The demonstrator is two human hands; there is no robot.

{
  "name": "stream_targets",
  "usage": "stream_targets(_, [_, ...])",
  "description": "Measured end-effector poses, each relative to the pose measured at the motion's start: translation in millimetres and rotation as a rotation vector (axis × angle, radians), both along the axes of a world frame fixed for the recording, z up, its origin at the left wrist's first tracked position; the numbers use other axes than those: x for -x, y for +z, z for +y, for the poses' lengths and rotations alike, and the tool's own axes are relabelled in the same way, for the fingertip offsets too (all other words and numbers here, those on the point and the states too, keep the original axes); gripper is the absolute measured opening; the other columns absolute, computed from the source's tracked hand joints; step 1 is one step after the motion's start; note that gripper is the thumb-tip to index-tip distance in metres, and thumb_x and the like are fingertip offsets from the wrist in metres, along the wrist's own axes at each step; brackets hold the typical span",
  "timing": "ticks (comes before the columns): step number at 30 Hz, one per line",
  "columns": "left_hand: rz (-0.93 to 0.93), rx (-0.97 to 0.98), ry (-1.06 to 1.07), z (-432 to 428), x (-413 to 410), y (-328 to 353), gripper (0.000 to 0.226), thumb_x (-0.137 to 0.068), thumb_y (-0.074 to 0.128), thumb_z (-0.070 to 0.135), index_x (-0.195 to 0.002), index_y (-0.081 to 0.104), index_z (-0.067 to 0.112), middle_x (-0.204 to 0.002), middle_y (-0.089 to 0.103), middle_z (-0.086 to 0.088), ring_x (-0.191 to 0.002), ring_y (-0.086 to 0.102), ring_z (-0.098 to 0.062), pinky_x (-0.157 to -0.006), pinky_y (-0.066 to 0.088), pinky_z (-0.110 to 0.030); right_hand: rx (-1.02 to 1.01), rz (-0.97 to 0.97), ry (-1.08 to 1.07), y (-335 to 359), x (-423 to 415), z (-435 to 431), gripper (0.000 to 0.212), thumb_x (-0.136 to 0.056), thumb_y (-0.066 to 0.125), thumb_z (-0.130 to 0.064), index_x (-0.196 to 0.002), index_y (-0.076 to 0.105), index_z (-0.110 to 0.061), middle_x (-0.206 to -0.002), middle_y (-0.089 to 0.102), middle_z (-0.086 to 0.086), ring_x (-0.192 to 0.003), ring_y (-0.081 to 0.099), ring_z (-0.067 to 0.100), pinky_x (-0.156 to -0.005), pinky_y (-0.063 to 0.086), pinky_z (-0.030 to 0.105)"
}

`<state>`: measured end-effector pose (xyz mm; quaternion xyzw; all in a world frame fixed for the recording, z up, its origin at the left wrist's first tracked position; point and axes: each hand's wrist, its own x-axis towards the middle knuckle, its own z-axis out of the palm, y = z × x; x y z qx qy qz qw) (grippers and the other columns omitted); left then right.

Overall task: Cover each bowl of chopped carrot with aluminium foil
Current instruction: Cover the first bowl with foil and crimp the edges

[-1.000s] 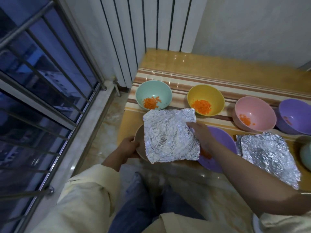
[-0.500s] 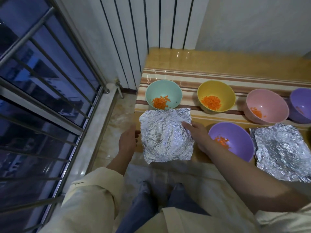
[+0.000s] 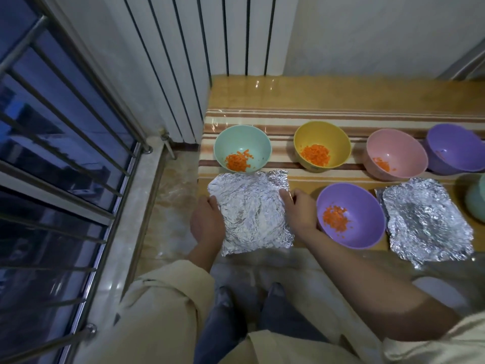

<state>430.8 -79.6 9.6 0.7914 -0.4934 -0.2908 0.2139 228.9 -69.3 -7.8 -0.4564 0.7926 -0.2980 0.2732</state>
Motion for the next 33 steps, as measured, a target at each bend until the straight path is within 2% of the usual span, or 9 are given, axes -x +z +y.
stream_targets(5, [-0.062, -0.029, -0.060, -7, 3, 0, 0.032, -0.108, 0.034, 0.029, -0.111, 0.052, 0.003, -0.113, 0.063, -0.026, -0.108, 0.058, -0.044, -0.080, 0.040, -0.043, -0.065, 0.149, 0.003, -6, -3, -4, 0.041, -0.099, 0.043, -0.044, -0.075, 0.043, -0.011, -0.078, 0.063, 0.021, -0.076, 0.057, 0.039, -0.058, 0.027, 0.034])
stream_targets(10, [-0.101, 0.044, -0.098, -12, -3, -9, 0.033, -0.108, 0.030, 0.030, -0.110, 0.052, 0.005, -0.105, 0.064, -0.025, -0.101, 0.059, -0.045, -0.072, 0.033, -0.041, -0.138, 0.220, 0.008, -11, -8, -6, 0.039, -0.100, 0.034, -0.047, -0.080, 0.042, -0.015, -0.083, 0.064, 0.019, -0.080, 0.058, 0.039, -0.060, 0.032, 0.037])
stream_targets(15, [-0.103, 0.056, -0.079, -14, -12, -17, 0.034, -0.108, 0.029, 0.031, -0.104, 0.053, 0.007, -0.103, 0.063, -0.023, -0.098, 0.059, -0.043, -0.072, 0.029, -0.037, -0.128, 0.262, 0.037, -12, -17, -7, 0.036, -0.101, 0.034, -0.046, -0.083, 0.042, -0.016, -0.078, 0.063, 0.016, -0.075, 0.059, 0.038, -0.057, 0.034, 0.036])
stream_targets(19, [-0.074, 0.002, -0.108, -9, -14, -21, 0.037, -0.108, 0.029, 0.031, -0.105, 0.054, 0.004, -0.101, 0.064, -0.024, -0.097, 0.058, -0.043, -0.072, 0.029, -0.036, -0.118, 0.294, 0.037, -11, -16, 0, 0.037, -0.101, 0.036, -0.044, -0.089, 0.050, -0.012, -0.076, 0.063, 0.016, -0.074, 0.058, 0.038, -0.055, 0.029, 0.036])
stream_targets(22, [-0.077, 0.001, -0.138, -3, -14, -24, 0.037, -0.109, 0.029, 0.031, -0.105, 0.054, 0.003, -0.099, 0.064, -0.025, -0.096, 0.059, -0.044, -0.071, 0.029, -0.037, -0.109, 0.285, 0.023, -15, -14, 7, 0.038, -0.100, 0.035, -0.046, -0.092, 0.049, -0.012, -0.074, 0.062, 0.015, -0.072, 0.058, 0.038, -0.055, 0.028, 0.035])
stream_targets(29, [-0.162, 0.018, -0.159, 0, -19, -26, 0.035, -0.108, 0.032, 0.034, -0.104, 0.053, 0.007, -0.095, 0.065, -0.020, -0.091, 0.061, -0.042, -0.069, 0.037, -0.040, -0.064, 0.230, -0.012, -21, -16, 11, 0.034, -0.099, 0.038, -0.045, -0.088, 0.045, -0.014, -0.071, 0.061, 0.016, -0.070, 0.058, 0.039, -0.053, 0.027, 0.035])
stream_targets(31, [-0.192, 0.089, -0.137, 0, -19, -27, 0.027, -0.106, 0.038, 0.030, -0.107, 0.053, 0.008, -0.100, 0.062, -0.017, -0.093, 0.059, -0.040, -0.070, 0.037, -0.040, -0.057, 0.224, -0.023, -21, -17, 13, 0.033, -0.099, 0.040, -0.044, -0.085, 0.043, -0.015, -0.067, 0.058, 0.013, -0.069, 0.057, 0.039, -0.053, 0.024, 0.035])
stream_targets(33, [-0.286, 0.246, -0.156, 1, -19, -28, 0.024, -0.099, 0.047, 0.025, -0.112, 0.053, 0.006, -0.112, 0.057, -0.019, -0.102, 0.055, -0.040, -0.083, 0.039, -0.045, -0.043, 0.209, -0.038, -20, -18, 14, 0.032, -0.099, 0.042, -0.045, -0.082, 0.041, -0.017, -0.062, 0.055, 0.009, -0.067, 0.056, 0.039, -0.053, 0.024, 0.035])
